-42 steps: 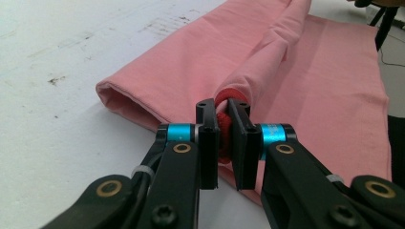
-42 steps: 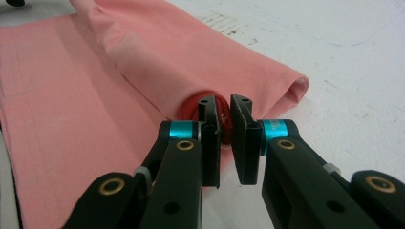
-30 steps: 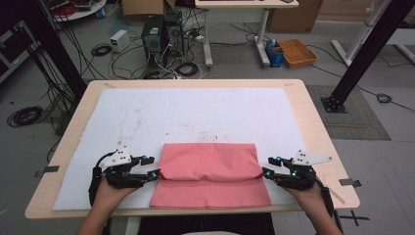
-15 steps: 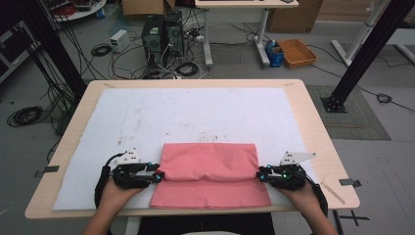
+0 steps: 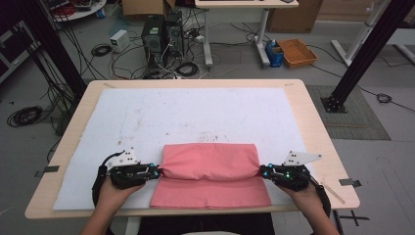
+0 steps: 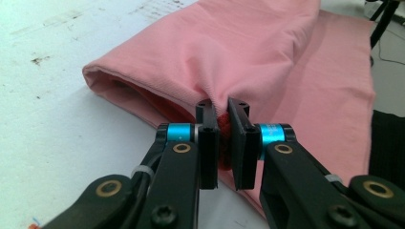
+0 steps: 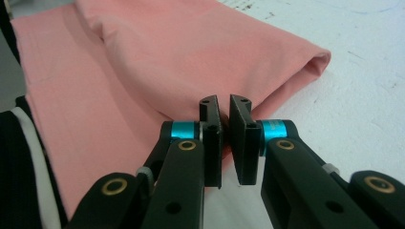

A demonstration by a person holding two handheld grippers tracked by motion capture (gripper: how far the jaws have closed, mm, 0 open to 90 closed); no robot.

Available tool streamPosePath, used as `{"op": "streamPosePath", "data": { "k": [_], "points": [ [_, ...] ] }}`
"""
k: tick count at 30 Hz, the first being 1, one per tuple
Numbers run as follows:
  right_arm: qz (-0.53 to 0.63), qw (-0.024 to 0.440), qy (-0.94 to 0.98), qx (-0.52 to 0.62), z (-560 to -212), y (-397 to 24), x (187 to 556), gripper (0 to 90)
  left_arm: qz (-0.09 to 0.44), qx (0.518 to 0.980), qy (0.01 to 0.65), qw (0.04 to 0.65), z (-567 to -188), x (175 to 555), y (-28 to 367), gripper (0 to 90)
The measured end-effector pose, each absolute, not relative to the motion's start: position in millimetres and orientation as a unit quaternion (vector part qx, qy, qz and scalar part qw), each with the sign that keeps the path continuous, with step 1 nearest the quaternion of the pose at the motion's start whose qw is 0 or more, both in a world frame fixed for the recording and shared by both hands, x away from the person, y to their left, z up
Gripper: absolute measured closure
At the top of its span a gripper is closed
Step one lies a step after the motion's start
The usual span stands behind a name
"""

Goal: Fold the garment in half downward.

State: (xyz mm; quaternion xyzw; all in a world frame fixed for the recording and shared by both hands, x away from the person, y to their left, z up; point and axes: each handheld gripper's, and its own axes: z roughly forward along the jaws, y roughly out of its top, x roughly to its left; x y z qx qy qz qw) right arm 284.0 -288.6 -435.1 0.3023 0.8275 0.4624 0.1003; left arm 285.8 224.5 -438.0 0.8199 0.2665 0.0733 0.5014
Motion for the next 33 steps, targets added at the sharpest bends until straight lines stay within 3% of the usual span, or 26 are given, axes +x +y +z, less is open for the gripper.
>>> {"op": "streamPosePath", "data": {
  "k": [22, 33],
  "points": [
    [0.468, 0.091, 0.828, 0.294, -437, -303, 219, 85.3, 0.02, 0.832, 0.242, 0.498, -448, 248, 232, 83.4],
    [0.471, 0.09, 0.827, 0.294, -438, -305, 212, 85.3, 0.005, 0.833, 0.228, 0.504, -447, 233, 233, 83.4]
  ]
}}
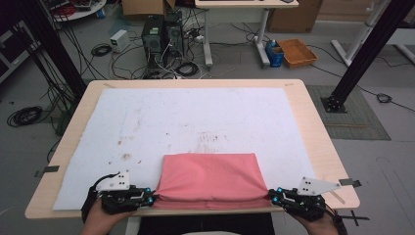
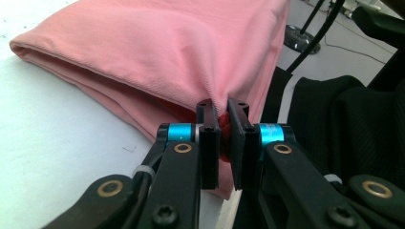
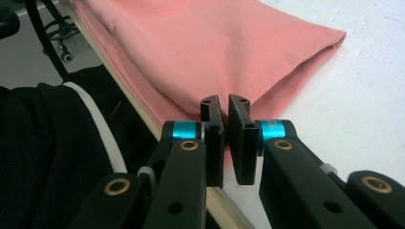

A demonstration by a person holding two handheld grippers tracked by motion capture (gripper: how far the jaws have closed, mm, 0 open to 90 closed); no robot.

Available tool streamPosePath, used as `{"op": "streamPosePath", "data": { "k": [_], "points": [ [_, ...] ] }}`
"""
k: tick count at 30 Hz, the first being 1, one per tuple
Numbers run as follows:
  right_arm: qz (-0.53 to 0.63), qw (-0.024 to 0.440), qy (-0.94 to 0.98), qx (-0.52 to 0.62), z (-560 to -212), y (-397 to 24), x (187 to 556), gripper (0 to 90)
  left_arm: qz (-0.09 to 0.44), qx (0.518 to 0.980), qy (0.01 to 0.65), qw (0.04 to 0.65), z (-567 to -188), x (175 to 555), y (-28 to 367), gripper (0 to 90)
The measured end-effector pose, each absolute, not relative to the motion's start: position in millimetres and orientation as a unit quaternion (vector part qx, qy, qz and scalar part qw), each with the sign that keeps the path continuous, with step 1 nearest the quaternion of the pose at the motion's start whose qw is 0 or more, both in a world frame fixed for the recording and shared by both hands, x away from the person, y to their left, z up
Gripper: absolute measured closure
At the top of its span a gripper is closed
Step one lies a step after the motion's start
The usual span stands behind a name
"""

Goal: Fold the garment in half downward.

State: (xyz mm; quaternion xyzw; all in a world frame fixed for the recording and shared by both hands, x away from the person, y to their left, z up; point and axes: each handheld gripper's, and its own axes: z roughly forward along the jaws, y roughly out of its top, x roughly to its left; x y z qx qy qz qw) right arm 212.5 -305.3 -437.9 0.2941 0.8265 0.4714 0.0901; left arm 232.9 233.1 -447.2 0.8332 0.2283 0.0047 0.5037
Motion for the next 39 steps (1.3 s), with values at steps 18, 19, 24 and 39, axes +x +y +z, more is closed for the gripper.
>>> {"op": "streamPosePath", "data": {
  "k": [18, 19, 24, 39],
  "points": [
    [0.503, 0.114, 0.791, 0.329, -427, -312, 231, 40.5, 0.058, 0.804, 0.296, 0.512, -436, 256, 240, 35.0],
    [0.503, 0.116, 0.79, 0.332, -425, -311, 237, 39.6, 0.063, 0.803, 0.298, 0.513, -433, 260, 240, 34.2],
    [0.493, 0.124, 0.793, 0.336, -413, -299, 272, 37.7, 0.077, 0.802, 0.3, 0.511, -421, 286, 232, 32.5],
    [0.436, 0.101, 0.807, 0.386, -440, -269, 356, 38.5, 0.075, 0.808, 0.364, 0.457, -444, 354, 204, 31.9]
  ]
}}
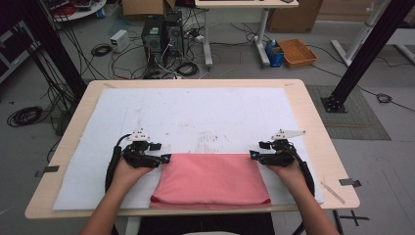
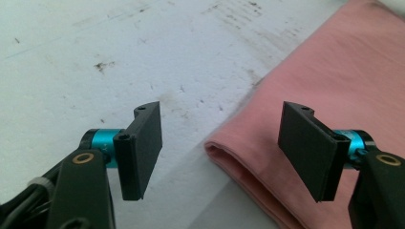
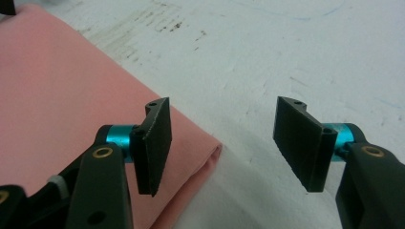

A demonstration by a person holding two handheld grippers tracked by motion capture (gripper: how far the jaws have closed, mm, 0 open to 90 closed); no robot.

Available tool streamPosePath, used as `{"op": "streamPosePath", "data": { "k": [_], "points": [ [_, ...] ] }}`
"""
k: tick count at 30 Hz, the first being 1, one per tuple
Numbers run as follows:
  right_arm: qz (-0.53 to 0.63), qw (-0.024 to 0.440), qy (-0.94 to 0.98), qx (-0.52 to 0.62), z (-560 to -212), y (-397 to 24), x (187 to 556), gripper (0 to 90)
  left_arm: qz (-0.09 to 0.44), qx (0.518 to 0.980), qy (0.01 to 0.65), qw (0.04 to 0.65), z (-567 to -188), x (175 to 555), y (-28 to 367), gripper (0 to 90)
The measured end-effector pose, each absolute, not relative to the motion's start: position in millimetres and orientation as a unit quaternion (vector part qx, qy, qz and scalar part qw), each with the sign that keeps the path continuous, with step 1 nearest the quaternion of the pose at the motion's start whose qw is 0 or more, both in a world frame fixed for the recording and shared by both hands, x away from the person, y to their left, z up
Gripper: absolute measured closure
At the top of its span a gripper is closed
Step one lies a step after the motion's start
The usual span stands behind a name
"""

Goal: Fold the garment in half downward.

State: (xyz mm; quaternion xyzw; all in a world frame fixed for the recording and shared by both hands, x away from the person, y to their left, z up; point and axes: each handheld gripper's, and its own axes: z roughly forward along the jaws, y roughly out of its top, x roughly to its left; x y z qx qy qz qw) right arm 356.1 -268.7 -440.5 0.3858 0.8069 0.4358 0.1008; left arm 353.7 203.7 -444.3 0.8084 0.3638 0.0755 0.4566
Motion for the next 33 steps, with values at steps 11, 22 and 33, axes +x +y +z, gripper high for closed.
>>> {"op": "streamPosePath", "data": {
  "k": [11, 22, 33],
  "points": [
    [0.414, 0.083, 0.829, 0.366, -452, -261, 355, 47.3, 0.068, 0.821, 0.363, 0.437, -451, 351, 204, 37.0],
    [0.405, 0.093, 0.839, 0.351, -452, -260, 352, 77.7, 0.081, 0.834, 0.341, 0.425, -450, 347, 199, 64.0],
    [0.405, 0.119, 0.843, 0.334, -445, -261, 350, 86.1, 0.095, 0.838, 0.315, 0.435, -446, 344, 198, 84.6]
  ]
}}
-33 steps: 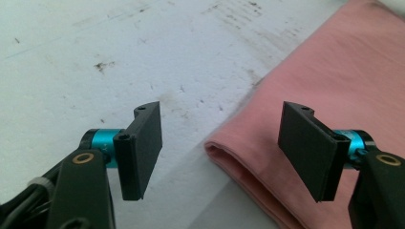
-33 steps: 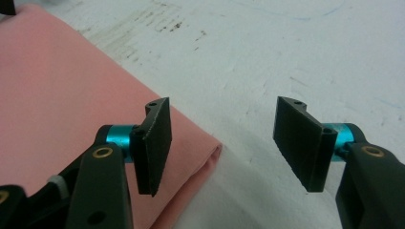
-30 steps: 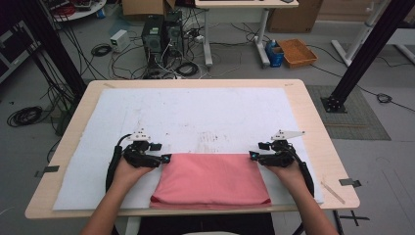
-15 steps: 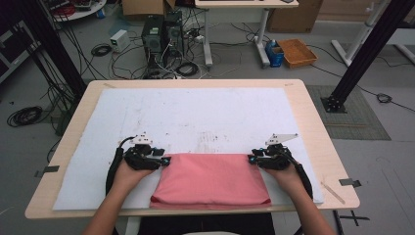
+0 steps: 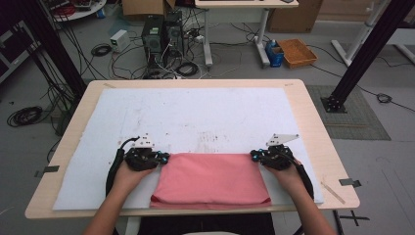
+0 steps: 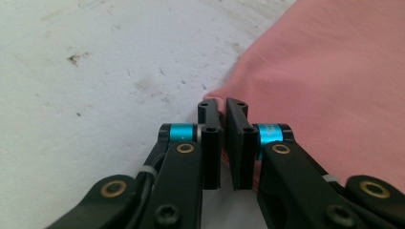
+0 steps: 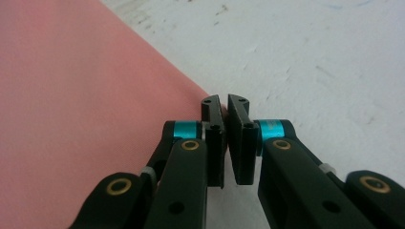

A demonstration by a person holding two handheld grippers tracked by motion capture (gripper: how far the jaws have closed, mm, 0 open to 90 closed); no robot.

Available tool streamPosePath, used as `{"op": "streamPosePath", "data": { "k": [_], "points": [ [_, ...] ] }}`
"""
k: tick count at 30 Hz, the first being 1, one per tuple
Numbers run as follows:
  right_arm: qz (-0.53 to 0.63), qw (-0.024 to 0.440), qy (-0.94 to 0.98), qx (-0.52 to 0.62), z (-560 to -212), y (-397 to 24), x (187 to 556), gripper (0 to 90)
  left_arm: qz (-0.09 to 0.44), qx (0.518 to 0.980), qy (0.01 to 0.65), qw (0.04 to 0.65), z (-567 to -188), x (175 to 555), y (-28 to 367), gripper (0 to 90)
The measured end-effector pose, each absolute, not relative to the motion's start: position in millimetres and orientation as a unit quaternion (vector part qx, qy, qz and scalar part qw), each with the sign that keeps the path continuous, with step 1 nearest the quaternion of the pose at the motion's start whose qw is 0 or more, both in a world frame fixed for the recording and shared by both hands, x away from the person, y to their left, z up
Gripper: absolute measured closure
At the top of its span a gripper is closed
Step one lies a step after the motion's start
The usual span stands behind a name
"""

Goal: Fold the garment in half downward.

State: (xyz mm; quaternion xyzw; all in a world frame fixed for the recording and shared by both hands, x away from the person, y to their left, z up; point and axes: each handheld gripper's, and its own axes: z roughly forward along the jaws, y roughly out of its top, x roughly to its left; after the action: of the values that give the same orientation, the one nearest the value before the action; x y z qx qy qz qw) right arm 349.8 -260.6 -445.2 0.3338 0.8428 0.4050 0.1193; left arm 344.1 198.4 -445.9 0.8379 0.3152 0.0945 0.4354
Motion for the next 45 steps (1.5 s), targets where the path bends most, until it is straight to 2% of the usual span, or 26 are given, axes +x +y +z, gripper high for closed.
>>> {"op": "streamPosePath", "data": {
  "k": [10, 23, 33, 41, 44, 45],
  "points": [
    [0.405, 0.143, 0.838, 0.337, -438, -261, 361, 86.2, 0.109, 0.829, 0.323, 0.444, -442, 355, 197, 84.7],
    [0.402, 0.168, 0.83, 0.348, -427, -254, 398, 86.1, 0.131, 0.817, 0.345, 0.444, -435, 385, 199, 84.7],
    [0.385, 0.174, 0.831, 0.361, -426, -247, 423, 86.1, 0.129, 0.808, 0.369, 0.441, -441, 405, 197, 84.6],
    [0.373, 0.173, 0.829, 0.379, -431, -247, 430, 86.0, 0.133, 0.804, 0.371, 0.444, -439, 414, 196, 84.3],
    [0.373, 0.174, 0.829, 0.379, -431, -247, 429, 85.9, 0.142, 0.805, 0.371, 0.44, -439, 412, 196, 81.7],
    [0.375, 0.175, 0.827, 0.379, -431, -247, 428, 84.5, 0.148, 0.802, 0.377, 0.44, -438, 412, 196, 76.9]
  ]
}}
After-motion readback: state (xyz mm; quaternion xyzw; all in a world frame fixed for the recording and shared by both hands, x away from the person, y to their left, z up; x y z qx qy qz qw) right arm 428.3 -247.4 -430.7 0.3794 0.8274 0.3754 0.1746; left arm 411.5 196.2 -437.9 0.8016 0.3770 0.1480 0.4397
